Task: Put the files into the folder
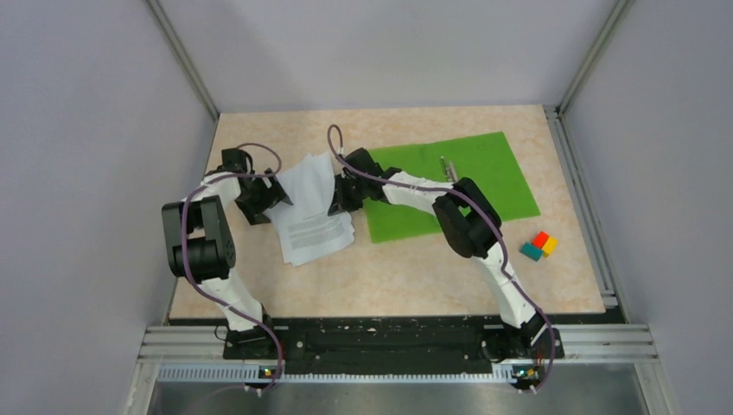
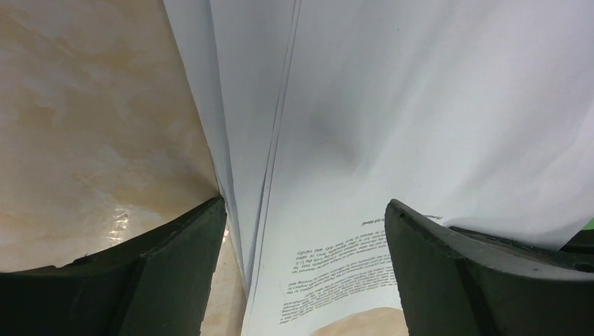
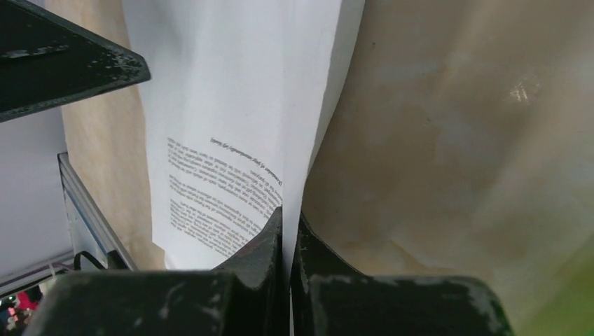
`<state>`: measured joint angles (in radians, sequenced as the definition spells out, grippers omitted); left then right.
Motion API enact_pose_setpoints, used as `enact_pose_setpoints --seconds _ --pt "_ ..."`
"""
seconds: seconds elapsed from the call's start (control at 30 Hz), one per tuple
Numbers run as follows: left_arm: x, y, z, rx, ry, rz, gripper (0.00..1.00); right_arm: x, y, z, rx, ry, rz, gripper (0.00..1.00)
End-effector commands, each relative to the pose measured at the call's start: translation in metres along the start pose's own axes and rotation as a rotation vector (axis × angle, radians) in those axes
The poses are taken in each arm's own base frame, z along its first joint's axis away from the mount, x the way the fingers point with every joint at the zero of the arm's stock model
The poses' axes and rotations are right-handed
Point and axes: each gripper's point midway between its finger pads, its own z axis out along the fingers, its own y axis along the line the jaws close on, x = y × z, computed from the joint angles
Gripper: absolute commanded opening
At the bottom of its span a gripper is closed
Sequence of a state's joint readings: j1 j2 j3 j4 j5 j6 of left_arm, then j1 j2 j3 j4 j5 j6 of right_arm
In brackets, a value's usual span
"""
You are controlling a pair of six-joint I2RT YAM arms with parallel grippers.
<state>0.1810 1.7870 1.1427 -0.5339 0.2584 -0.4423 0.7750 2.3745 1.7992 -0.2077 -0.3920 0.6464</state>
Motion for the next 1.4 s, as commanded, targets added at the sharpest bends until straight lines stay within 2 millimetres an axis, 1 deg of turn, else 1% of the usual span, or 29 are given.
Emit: enact_pose_setpoints --seconds 0.0,0.1,0.17,0.23,0.37,0.43,0.57,0.63,0.67,0.7,0.73,0.8,0.9,1.0,1.1,1.27,1.37 --pt "0.003 -0.015 -0.02 0.058 0.009 0.008 0.91 -0.043 0.053 -0.054 -0.117 -0.106 -0.094 0.0" --pt "-0.007 -0.033 -0.042 0.151 -0.041 0.008 0.96 -0.062 0.076 -0.087 -0.175 -0.156 -0.147 0.0" --pt "-0.012 -0.046 -0.056 0.224 -0.072 0.011 0.98 -0.076 0.095 -0.116 -0.229 -0.19 -0.175 0.0" --pt "-0.017 -0.065 -0.073 0.329 -0.11 0.017 0.98 -0.087 0.107 -0.142 -0.268 -0.217 -0.192 0.0" --pt "-0.025 -0.105 -0.118 0.544 -0.198 0.054 0.98 -0.103 0.122 -0.186 -0.31 -0.249 -0.212 0.0" --pt "-0.025 -0.125 -0.143 0.653 -0.226 0.096 0.98 -0.108 0.131 -0.208 -0.337 -0.266 -0.223 0.0" --pt "-0.024 -0.157 -0.193 0.846 -0.291 0.172 0.98 -0.114 0.151 -0.25 -0.369 -0.315 -0.248 0.0" --pt "-0.021 -0.171 -0.217 0.944 -0.307 0.214 0.98 -0.115 0.166 -0.27 -0.396 -0.333 -0.265 0.0" --pt "-0.019 -0.177 -0.23 0.985 -0.324 0.236 0.98 -0.114 0.175 -0.283 -0.414 -0.347 -0.274 0.0" --pt "-0.017 -0.181 -0.239 1.012 -0.334 0.254 0.98 -0.113 0.179 -0.288 -0.425 -0.348 -0.275 0.0" --pt "-0.014 -0.184 -0.246 1.033 -0.338 0.273 0.98 -0.112 0.187 -0.301 -0.441 -0.362 -0.286 0.0" --pt "-0.009 -0.188 -0.257 1.057 -0.346 0.305 0.98 -0.109 0.198 -0.319 -0.461 -0.384 -0.296 0.0" --pt "0.001 -0.192 -0.266 1.087 -0.341 0.341 0.98 -0.104 0.214 -0.345 -0.495 -0.413 -0.316 0.0" --pt "0.018 -0.2 -0.28 1.161 -0.323 0.383 0.98 -0.097 0.227 -0.368 -0.528 -0.438 -0.334 0.0" --pt "0.037 -0.208 -0.301 1.244 -0.325 0.45 0.98 -0.09 0.237 -0.385 -0.551 -0.454 -0.347 0.0" --pt "0.055 -0.22 -0.319 1.299 -0.356 0.507 0.98 -0.079 0.251 -0.411 -0.591 -0.48 -0.368 0.0" --pt "0.067 -0.231 -0.34 1.395 -0.356 0.528 0.98 -0.072 0.256 -0.423 -0.604 -0.491 -0.381 0.0"
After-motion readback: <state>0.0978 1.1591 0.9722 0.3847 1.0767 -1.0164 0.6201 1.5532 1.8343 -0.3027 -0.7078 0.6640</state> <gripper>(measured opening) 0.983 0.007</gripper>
